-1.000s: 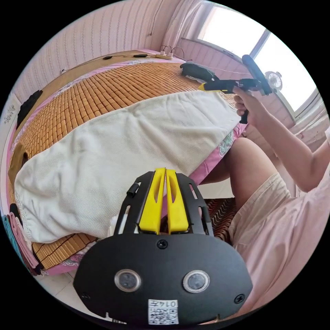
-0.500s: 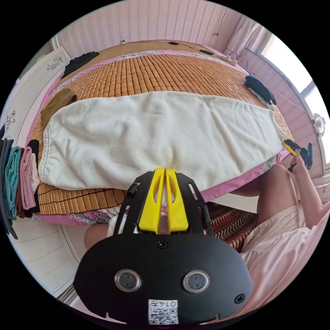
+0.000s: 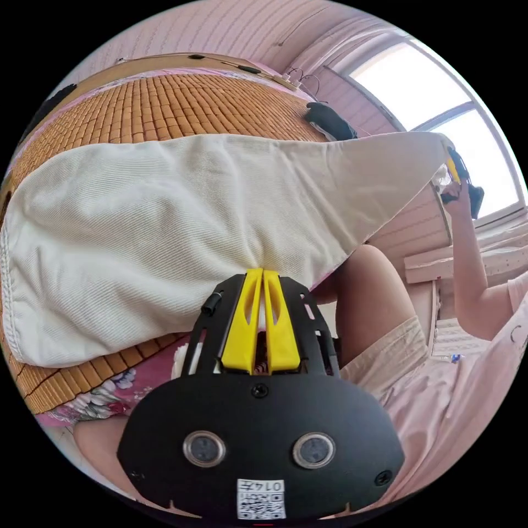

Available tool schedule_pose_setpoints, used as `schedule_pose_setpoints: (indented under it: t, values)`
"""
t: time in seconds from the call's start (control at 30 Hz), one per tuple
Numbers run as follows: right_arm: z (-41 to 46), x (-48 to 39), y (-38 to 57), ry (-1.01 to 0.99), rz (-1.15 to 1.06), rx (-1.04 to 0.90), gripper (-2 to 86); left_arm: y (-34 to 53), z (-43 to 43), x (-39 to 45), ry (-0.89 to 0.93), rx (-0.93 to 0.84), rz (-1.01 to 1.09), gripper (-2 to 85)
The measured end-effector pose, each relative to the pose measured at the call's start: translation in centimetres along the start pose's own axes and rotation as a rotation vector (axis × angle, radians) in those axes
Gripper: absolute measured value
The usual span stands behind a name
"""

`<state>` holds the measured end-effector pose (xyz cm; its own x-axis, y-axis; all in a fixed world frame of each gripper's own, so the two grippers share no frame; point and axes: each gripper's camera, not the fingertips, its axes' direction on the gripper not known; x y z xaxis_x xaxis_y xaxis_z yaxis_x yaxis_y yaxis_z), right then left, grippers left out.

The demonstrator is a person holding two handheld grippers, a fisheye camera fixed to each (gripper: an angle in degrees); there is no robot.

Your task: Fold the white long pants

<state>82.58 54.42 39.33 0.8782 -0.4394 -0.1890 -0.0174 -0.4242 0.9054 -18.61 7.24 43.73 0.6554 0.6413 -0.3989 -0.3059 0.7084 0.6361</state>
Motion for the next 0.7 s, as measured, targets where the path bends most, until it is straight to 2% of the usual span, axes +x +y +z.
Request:
schedule_pose_setpoints:
  t: [0.07,0.1,0.17,0.2,0.27,0.3,0.33,0.37,0.47,0.6,0.7]
  values:
    - [2.6,-9.5,-0.2,-0.130,-0.273,-0.112,4.8,-1.2,0.6,0.9,0.129,0.013,0.002,-0.9]
    - [3.9,-11.9,0.4,-0.169,-0.335,-0.173,5.0,-1.5,0.1,1.2,0.186,0.035,-0.010,-0.9]
    - [10.6,-20.7,6.3,-0.293,-0.537,-0.491,5.9,-1.1,-1.6,0.9,0.215,0.074,-0.021,-1.0]
    - [12.4,-22.4,8.6,-0.309,-0.573,-0.573,6.4,-0.4,-3.1,0.3,0.210,0.087,-0.034,-1.0]
    - [19.1,-26.8,19.7,-0.381,-0.651,-0.883,8.0,1.3,-5.3,-1.4,0.173,0.099,-0.065,-1.0]
    - [20.5,-27.2,22.6,-0.396,-0.654,-0.956,8.3,2.7,-6.7,-2.8,0.135,0.099,-0.090,-1.0]
    - [22.9,-27.4,27.9,-0.391,-0.652,-1.093,8.1,3.4,-7.3,-3.6,0.112,0.092,-0.104,-1.0]
    - [24.1,-27.4,31.8,-0.327,-0.670,-1.150,8.0,4.7,-8.4,-5.0,0.068,0.071,-0.137,-1.0]
    - [24.7,-28.2,37.0,-0.207,-0.719,-1.094,8.4,7.3,-10.5,-7.8,0.031,0.076,-0.211,-1.0]
    - [25.8,-30.4,41.4,-0.247,-0.754,-1.095,10.9,7.1,-12.8,-8.6,0.012,0.155,-0.242,-0.9]
    - [27.3,-31.8,45.7,-0.149,-0.900,-1.096,5.9,4.2,-13.6,-8.2,0.007,0.219,-0.202,-0.6]
